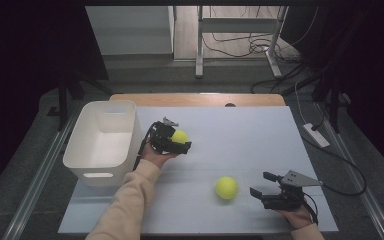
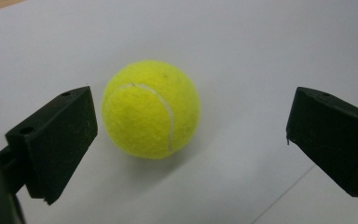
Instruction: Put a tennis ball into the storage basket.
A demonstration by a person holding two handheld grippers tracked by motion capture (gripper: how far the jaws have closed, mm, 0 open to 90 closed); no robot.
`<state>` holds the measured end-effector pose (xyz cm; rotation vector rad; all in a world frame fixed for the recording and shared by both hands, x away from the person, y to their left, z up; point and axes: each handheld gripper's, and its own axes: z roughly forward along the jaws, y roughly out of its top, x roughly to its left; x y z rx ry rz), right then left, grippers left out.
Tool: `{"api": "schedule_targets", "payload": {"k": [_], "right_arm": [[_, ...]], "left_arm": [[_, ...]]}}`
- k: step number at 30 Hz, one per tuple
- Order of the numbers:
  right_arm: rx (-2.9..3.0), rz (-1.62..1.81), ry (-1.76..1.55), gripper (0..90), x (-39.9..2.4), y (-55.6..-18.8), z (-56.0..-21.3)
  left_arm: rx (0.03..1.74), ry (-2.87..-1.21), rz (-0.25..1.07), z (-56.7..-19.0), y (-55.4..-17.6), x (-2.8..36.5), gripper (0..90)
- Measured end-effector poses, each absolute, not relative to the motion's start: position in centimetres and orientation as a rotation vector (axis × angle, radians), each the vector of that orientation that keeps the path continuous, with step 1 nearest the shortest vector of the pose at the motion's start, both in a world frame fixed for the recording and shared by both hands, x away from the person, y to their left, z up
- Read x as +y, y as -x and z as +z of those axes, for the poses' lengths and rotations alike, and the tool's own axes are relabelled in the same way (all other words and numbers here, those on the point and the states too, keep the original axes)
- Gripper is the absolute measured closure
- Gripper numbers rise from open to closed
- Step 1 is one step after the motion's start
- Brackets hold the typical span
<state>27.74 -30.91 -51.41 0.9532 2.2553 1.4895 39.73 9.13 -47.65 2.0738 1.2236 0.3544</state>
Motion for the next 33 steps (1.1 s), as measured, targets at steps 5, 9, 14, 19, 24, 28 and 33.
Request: {"api": "schedule_targets", "payload": {"k": [5, 9, 14, 19, 24, 28, 33], "right_arm": [[2.256, 1.490, -0.950, 15.1, -30.9, -27.7, -51.4], [2.254, 1.496, -0.949, 15.1, -31.0, -27.7, -51.4], [2.256, 1.493, -0.950, 15.1, -31.0, -27.7, -51.5], [2.255, 1.493, -0.946, 15.1, -31.0, -27.7, -51.5], [2.254, 1.493, -0.948, 15.1, -31.0, -27.7, -51.5], [2.258, 1.490, -0.948, 15.1, -31.0, -27.7, -51.5], [2.256, 1.491, -0.949, 15.1, -31.0, -27.7, -51.5]], "left_arm": [[1.246, -2.085, 0.346, -48.0, -40.6, 9.0, 3.0], [1.265, -2.095, 0.329, -48.5, -41.3, 9.0, 3.0], [1.278, -2.110, 0.326, -48.9, -41.9, 8.9, 3.0], [1.304, -2.119, 0.318, -49.4, -42.6, 8.9, 3.0], [1.319, -2.125, 0.304, -50.0, -43.3, 8.9, 3.3], [1.338, -2.139, 0.271, -50.9, -43.8, 8.9, 4.1], [1.353, -2.154, 0.246, -51.5, -44.1, 8.9, 11.9]]}}
